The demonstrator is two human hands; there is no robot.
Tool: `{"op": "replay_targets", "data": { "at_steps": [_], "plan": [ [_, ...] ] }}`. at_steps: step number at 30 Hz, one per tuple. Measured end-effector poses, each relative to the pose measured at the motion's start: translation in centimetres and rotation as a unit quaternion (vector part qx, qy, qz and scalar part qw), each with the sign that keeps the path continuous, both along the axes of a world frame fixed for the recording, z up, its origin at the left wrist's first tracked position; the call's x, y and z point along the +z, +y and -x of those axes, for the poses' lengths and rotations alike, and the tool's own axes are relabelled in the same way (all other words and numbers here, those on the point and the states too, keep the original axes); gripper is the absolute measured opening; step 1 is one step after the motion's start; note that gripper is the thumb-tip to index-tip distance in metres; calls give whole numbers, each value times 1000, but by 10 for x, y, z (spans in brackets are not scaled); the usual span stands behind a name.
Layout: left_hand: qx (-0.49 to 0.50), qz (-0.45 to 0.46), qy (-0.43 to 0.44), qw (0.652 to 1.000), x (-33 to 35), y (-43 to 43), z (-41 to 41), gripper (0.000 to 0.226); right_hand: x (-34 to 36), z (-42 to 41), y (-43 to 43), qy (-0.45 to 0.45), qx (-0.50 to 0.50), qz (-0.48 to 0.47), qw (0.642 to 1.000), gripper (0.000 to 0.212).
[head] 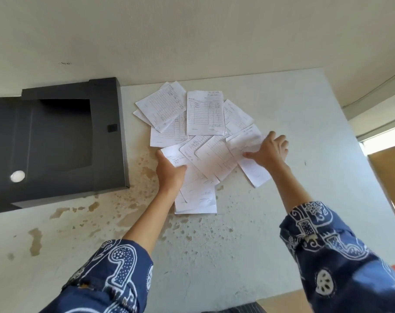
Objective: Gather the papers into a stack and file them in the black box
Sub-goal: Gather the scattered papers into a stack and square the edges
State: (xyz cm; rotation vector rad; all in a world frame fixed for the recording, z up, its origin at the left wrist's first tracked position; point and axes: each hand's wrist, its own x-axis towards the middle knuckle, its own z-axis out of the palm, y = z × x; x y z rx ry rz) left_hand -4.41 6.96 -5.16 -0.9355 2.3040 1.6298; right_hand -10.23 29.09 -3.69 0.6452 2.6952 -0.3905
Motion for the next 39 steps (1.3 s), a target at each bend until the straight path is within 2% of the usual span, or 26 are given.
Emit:
{"op": "replay_targets", "data": {
  "at_steps": [3,5,8,11,13,16,21,25,27,28,30,32,34,36,39],
  "plan": [
    [15,42,-5,999,1,1,-2,59,-1,2,5,-22,-23,23,999,100],
    [22,85,6,996,3,2,-4,63,-2,2,7,-27,-35,41,998,96],
    [8,208,11,978,6,3,-7,69,-4,1,10,-1,-55,78,995,65],
    [-54,301,60,950,9,1,-4,58,-1,-6,10,50,-87,130,986,29],
    [-125,304,75,942,7,2,5,48,1,-13,8,66,-131,174,974,26],
    [-212,269,58,938,1,12,21,46,-4,-22,7,78,-220,236,943,32],
    [-233,315,76,917,-10,28,53,45,-11,-34,-6,94,-336,338,874,16],
    [-221,344,59,911,-10,32,88,53,-19,-38,-25,113,-387,365,839,20],
    [-201,361,29,910,-8,34,104,57,-18,-40,-35,112,-372,337,857,10],
    [-188,363,13,913,-7,36,110,59,-18,-40,-40,99,-352,302,880,16],
    [-155,348,-19,924,-5,39,120,61,-14,-40,-53,61,-310,216,924,56],
    [-138,322,-48,936,-5,42,127,62,-10,-39,-65,49,-272,160,948,72],
    [-116,275,-60,953,-9,44,132,59,-9,-37,-71,40,-256,127,957,72],
    [-100,230,-51,967,-11,43,135,47,-11,-35,-71,31,-256,115,959,72],
    [-114,239,-48,963,-12,39,133,30,-9,-38,-65,26,-252,92,963,81]
  ]
}}
